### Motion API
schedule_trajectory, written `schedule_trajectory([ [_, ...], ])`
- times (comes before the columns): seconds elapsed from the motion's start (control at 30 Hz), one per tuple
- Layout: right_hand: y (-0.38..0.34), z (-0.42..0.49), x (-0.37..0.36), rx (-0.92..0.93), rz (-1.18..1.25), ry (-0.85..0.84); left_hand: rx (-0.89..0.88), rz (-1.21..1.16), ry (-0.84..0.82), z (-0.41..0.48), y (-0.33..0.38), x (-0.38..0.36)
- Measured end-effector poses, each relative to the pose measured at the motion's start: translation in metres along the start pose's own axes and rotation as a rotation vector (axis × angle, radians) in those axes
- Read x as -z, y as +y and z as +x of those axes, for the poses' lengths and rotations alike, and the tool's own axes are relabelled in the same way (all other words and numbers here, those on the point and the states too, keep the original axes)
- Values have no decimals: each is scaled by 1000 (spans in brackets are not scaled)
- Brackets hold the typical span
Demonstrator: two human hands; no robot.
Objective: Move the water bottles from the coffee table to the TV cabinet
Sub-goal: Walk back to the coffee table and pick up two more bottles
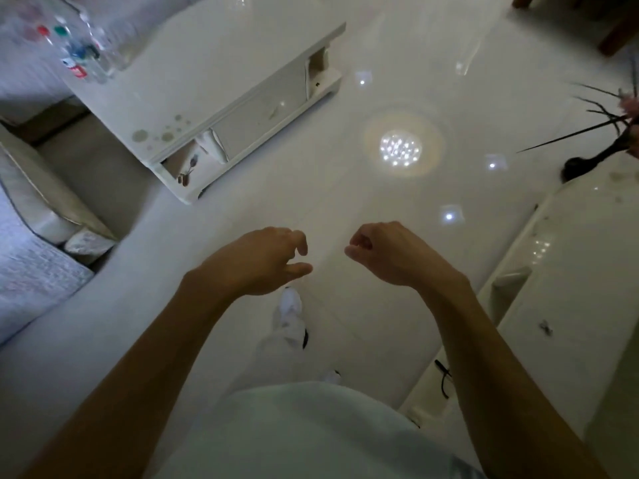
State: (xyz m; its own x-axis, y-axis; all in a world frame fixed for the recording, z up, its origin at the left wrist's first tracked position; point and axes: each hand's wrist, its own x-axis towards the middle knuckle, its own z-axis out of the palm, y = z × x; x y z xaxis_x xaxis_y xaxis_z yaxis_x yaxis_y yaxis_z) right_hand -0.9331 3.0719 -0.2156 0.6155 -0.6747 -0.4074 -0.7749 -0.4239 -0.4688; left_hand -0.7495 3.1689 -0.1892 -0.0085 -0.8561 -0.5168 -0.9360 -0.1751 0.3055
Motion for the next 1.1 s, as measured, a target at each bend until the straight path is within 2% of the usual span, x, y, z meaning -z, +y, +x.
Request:
schedule_trajectory([
  [0.3, 11, 108, 63, -69, -49, -7, -35, -42, -55, 120, -40, 69],
  [0.53, 30, 183, 120, -154, -10, 62, -168, -13, 23, 223, -48, 147],
  [0.73, 71, 232, 175, -220, 1, 92, -170, 26, 13, 296, -51, 197],
  [0.9, 126, 287, 220, -193, 7, 120, -108, 75, -27, 367, -32, 223],
  [1.1, 199, 363, 290, -128, 20, 71, -40, 44, 0, 466, 30, 264],
])
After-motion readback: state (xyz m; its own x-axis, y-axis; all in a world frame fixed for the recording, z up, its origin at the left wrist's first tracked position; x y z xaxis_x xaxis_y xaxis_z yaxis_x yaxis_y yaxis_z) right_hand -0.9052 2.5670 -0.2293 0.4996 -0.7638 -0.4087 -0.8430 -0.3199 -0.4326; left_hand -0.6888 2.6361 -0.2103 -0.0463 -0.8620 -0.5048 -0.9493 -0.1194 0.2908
